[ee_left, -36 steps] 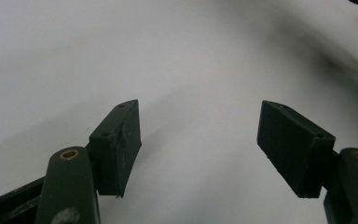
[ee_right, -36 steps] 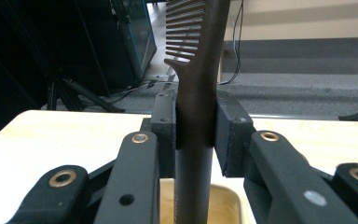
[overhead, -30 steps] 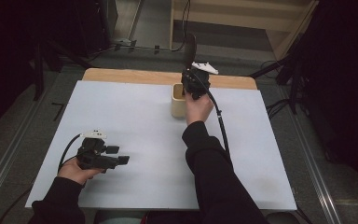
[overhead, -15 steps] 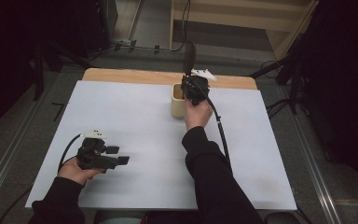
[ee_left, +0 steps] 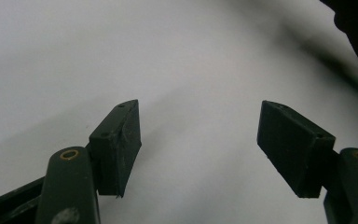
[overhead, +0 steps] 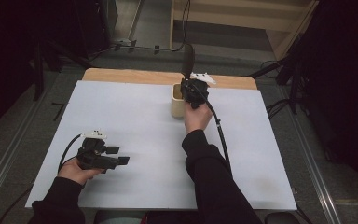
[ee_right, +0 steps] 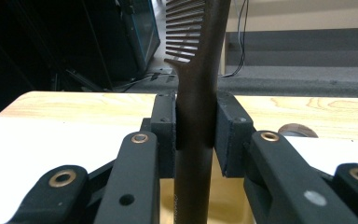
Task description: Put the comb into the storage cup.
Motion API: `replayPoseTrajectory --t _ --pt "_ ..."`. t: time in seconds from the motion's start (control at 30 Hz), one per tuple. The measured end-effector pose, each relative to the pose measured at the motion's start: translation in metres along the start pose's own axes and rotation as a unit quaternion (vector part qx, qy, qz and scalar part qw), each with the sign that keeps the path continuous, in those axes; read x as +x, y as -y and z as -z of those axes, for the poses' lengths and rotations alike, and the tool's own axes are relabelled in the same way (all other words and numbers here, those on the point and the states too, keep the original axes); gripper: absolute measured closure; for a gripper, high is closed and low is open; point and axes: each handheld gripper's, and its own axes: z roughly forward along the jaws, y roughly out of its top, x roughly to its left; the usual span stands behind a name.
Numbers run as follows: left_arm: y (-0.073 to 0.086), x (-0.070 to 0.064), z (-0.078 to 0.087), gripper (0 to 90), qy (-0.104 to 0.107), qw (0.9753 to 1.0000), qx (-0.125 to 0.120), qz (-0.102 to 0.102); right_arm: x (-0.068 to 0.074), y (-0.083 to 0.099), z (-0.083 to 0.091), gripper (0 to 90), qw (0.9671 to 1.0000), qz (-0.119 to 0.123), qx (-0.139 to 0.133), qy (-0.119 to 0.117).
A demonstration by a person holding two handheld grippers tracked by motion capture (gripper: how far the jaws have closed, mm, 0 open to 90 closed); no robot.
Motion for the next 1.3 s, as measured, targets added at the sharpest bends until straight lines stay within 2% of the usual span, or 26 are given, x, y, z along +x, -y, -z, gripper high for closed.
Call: replayPoseTrajectory --t 0.27,0.47,0.7,0.77,0.8,0.87,0.9,0.97,1.07,1.17,1.3 --pt "-0.001 -0.001 -0.003 30.9 0.001 1.0000 0.005 -0.004 -0.004 0.006 0.002 70.2 1.0000 -0.004 0.006 0.001" --pt "-0.001 -0.001 -0.004 30.9 0.000 1.0000 0.008 -0.005 -0.006 0.010 0.001 70.1 0.9998 -0.011 0.014 -0.007" --pt "-0.001 -0.001 -0.005 30.9 0.001 0.9999 0.010 -0.007 -0.005 0.013 -0.002 69.8 0.9997 -0.002 0.021 -0.011" --pt "-0.001 -0.001 -0.005 30.9 0.002 0.9999 0.009 -0.006 -0.006 0.013 -0.004 69.5 0.9995 0.000 0.030 -0.012" --pt "-0.001 -0.001 -0.005 30.9 0.002 0.9999 0.009 -0.006 -0.007 0.014 -0.004 68.4 0.9993 0.000 0.036 -0.014" --pt "-0.001 -0.001 -0.005 30.9 0.001 0.9999 0.009 -0.006 -0.011 0.014 -0.006 55.9 0.9986 0.001 0.042 -0.030" --pt "-0.001 -0.001 -0.005 30.9 0.001 0.9999 0.009 -0.006 -0.012 0.014 -0.006 51.6 0.9984 0.004 0.040 -0.038" --pt "-0.001 -0.001 -0.005 30.9 0.001 0.9999 0.009 -0.006 -0.010 0.012 -0.003 43.8 0.9986 0.018 0.031 -0.039" --pt "-0.001 -0.002 -0.005 30.9 0.000 0.9999 0.010 -0.007 -0.009 0.010 0.000 37.3 0.9986 0.031 0.019 -0.039" --pt "-0.001 -0.001 -0.005 30.9 0.001 0.9999 0.009 -0.006 -0.012 0.009 0.001 36.7 0.9985 0.025 0.023 -0.043" --pt "-0.001 -0.001 -0.005 30.9 0.001 0.9999 0.009 -0.006 -0.013 0.007 0.004 33.8 0.9982 0.030 0.028 -0.045"
